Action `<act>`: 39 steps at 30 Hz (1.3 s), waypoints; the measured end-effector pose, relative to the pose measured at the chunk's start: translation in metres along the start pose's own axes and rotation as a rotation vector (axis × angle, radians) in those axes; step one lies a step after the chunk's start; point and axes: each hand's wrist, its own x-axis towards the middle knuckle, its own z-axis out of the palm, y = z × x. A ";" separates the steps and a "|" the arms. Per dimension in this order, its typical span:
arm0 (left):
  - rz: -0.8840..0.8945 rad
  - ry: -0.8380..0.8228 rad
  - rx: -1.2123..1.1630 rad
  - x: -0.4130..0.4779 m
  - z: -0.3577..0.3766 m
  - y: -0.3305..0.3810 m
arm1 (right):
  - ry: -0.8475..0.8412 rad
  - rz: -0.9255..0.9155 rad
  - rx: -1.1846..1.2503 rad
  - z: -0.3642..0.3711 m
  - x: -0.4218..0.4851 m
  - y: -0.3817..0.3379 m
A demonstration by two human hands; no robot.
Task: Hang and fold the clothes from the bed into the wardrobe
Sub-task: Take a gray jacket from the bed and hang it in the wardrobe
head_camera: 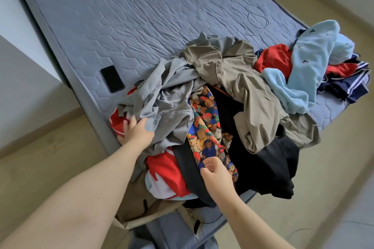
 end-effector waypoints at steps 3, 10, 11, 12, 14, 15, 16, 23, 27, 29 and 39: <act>0.085 0.013 -0.113 -0.006 -0.001 -0.003 | 0.000 0.010 0.008 0.003 -0.002 0.001; 0.056 0.028 -0.902 -0.087 -0.017 -0.005 | -0.060 -0.073 -0.026 0.002 -0.019 -0.010; 0.035 -0.058 -1.045 -0.098 -0.024 -0.002 | -0.087 -0.121 -0.028 0.003 -0.024 -0.014; 0.028 -0.139 -1.147 -0.108 -0.031 0.002 | -0.114 -0.178 -0.007 0.005 -0.030 -0.020; 0.066 -0.294 -1.220 -0.130 -0.045 0.013 | -0.143 -0.300 0.073 0.006 -0.038 -0.032; 0.111 -0.372 -1.224 -0.140 -0.053 0.020 | -0.139 -0.355 0.120 0.005 -0.041 -0.038; 0.168 -0.442 -1.214 -0.149 -0.060 0.026 | -0.131 -0.401 0.157 0.003 -0.043 -0.043; 0.491 -0.588 -0.953 -0.182 -0.107 0.045 | 0.094 -0.588 0.065 -0.030 -0.042 -0.070; 0.526 -0.176 -0.753 -0.169 -0.122 0.050 | 0.099 -0.473 0.451 -0.053 -0.056 -0.092; 0.569 0.065 -0.465 -0.158 -0.123 0.052 | 0.080 -0.442 0.651 -0.064 -0.063 -0.105; 0.833 0.153 -0.068 -0.146 -0.115 0.103 | -0.018 -0.469 0.965 -0.116 -0.094 -0.122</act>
